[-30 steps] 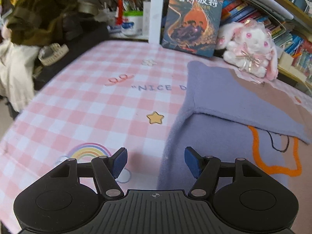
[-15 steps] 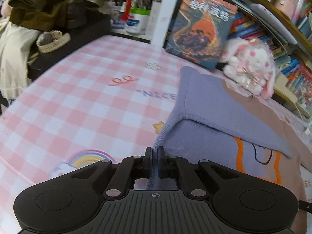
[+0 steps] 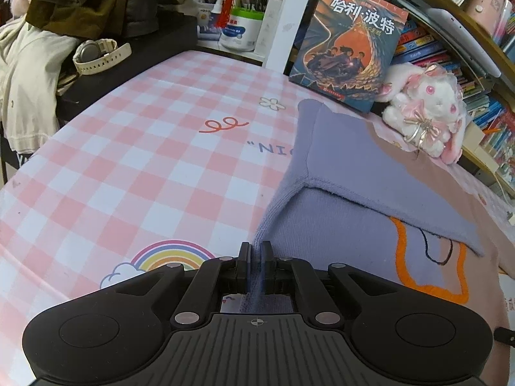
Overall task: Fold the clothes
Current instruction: 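Grasp the lavender side edge with the left gripper and fold it inward, then withdraw the left gripper and move the right gripper to the pink sleeve cuff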
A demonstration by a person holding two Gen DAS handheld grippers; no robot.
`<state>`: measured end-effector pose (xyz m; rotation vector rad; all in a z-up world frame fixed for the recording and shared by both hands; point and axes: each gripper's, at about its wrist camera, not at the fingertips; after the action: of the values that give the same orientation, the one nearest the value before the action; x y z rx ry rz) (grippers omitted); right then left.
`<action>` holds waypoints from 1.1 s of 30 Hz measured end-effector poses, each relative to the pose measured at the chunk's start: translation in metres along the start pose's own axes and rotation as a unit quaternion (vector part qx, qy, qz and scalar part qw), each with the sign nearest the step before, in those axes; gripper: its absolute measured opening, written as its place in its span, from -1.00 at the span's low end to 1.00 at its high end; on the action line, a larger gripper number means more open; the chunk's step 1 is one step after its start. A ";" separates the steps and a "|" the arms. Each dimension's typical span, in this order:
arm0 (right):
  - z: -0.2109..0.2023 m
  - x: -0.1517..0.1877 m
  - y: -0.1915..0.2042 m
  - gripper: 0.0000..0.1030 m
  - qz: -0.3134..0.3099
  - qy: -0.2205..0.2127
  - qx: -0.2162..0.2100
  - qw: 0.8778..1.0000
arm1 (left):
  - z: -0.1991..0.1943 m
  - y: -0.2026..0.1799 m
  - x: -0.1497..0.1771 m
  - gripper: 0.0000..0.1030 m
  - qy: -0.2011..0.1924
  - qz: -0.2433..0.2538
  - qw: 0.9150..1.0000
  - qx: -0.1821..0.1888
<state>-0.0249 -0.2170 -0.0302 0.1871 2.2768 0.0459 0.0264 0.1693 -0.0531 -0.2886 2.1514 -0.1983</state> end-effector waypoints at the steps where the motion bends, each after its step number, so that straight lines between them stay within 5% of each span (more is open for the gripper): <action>1: 0.000 0.000 0.000 -0.80 0.000 0.000 0.000 1.000 | 0.000 0.000 0.000 -0.91 0.000 0.000 1.000 0.001; 11: -0.004 0.004 0.006 -0.74 -0.008 -0.003 0.012 1.000 | -0.007 0.002 0.000 -0.80 -0.006 0.004 1.000 -0.002; 17: -0.018 0.005 0.006 -0.42 0.003 -0.022 0.024 0.999 | -0.025 -0.001 -0.005 -0.63 -0.026 0.007 1.000 -0.006; 25: -0.048 0.011 0.018 0.24 -0.012 -0.066 0.037 0.997 | -0.057 -0.035 0.014 -0.52 -0.025 0.078 0.996 0.039; 33: -0.070 0.026 0.029 0.36 -0.027 -0.077 0.041 0.996 | -0.079 -0.059 0.037 0.15 -0.020 0.150 0.985 0.081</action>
<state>-0.0912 -0.1820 -0.0013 0.1662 2.1307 -0.0880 -0.0515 0.1046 -0.0233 0.1238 2.0932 -0.1908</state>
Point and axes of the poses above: each gripper's, at about its wrist camera, not at the fingertips, and z roughly the way its jaws point, y to its left, x to its underside, and after that the axes turned 13 degrees about -y, right-handed
